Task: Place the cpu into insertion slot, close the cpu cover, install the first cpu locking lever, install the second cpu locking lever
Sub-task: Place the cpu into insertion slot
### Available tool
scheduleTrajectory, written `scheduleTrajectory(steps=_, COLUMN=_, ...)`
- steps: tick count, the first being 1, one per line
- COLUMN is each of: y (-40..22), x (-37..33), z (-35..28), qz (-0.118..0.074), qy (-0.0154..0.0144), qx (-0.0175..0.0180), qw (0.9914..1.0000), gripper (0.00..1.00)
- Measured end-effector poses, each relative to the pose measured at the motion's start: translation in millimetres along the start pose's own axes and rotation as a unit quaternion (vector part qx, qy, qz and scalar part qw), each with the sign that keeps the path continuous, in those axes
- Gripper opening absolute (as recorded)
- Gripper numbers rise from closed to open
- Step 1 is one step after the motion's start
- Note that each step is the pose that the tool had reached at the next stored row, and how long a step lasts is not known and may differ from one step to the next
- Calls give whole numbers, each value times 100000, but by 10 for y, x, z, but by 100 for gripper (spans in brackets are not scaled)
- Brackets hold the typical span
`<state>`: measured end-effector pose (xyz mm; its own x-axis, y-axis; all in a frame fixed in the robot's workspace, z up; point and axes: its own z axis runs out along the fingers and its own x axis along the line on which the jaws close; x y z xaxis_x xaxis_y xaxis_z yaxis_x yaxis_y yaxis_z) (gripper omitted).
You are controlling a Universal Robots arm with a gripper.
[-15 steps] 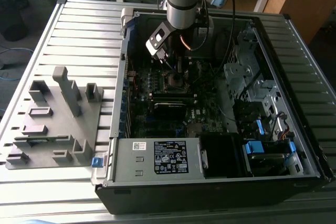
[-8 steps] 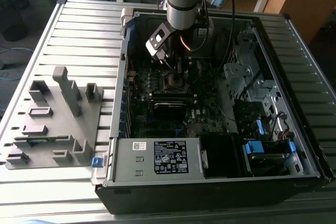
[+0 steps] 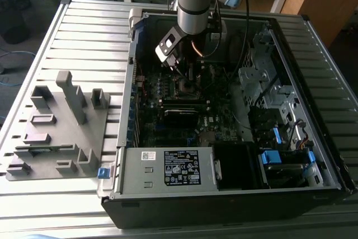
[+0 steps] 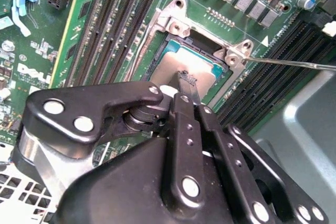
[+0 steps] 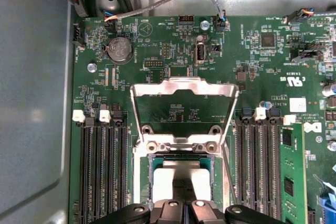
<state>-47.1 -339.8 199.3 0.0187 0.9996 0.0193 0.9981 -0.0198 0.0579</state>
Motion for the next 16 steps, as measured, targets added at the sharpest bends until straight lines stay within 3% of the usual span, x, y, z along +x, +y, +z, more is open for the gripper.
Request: scheduleTrajectory(steps=16, y=-3, x=-4, z=18, qz=0, qy=-52, qx=26, qw=100000, gripper=11)
